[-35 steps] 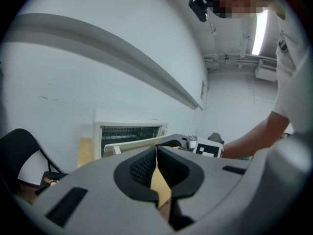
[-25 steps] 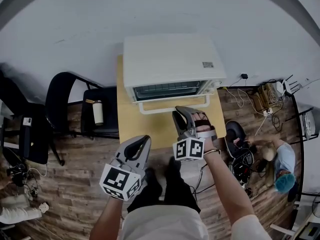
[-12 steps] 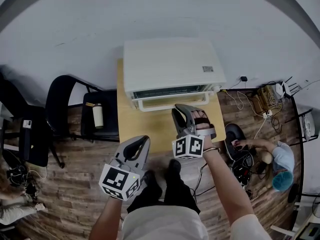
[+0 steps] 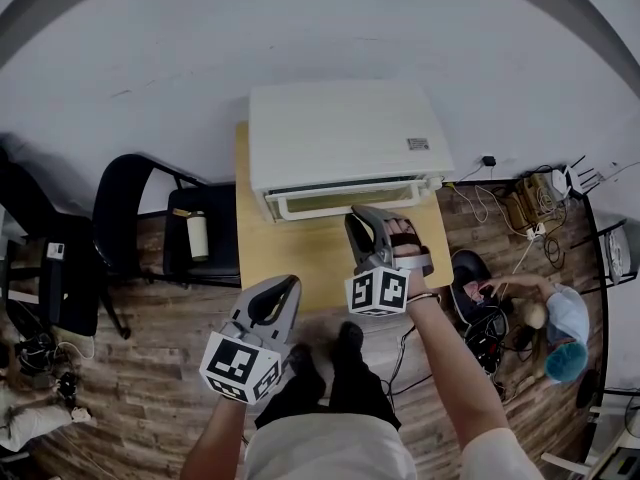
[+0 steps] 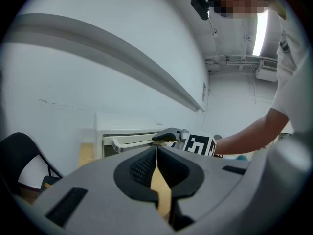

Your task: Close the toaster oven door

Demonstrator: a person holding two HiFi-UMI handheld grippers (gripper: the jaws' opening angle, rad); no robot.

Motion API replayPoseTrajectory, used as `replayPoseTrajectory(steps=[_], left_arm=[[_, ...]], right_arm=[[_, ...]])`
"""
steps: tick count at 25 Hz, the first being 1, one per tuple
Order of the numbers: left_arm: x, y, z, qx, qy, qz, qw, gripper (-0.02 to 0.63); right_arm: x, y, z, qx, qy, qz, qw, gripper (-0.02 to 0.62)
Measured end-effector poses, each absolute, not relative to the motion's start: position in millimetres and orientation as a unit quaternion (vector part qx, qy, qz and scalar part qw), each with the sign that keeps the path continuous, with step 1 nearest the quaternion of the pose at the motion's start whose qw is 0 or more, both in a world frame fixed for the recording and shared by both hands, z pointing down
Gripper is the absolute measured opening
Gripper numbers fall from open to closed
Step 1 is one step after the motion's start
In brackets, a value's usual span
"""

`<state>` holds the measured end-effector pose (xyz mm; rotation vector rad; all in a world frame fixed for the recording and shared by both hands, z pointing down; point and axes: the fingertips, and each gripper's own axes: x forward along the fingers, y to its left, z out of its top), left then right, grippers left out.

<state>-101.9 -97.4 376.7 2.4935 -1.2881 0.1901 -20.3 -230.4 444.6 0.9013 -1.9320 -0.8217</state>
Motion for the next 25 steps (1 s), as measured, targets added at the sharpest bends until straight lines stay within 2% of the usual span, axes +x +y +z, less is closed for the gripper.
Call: replayPoseTrajectory(steps=[25], left_arm=[[-110.1, -98.2, 375.0, 0.871, -0.460, 0.063, 0.161, 0.011]], right_arm=[[-23.5, -242.0, 441.4, 0.365, -0.767, -0.335, 0.407, 0.081]])
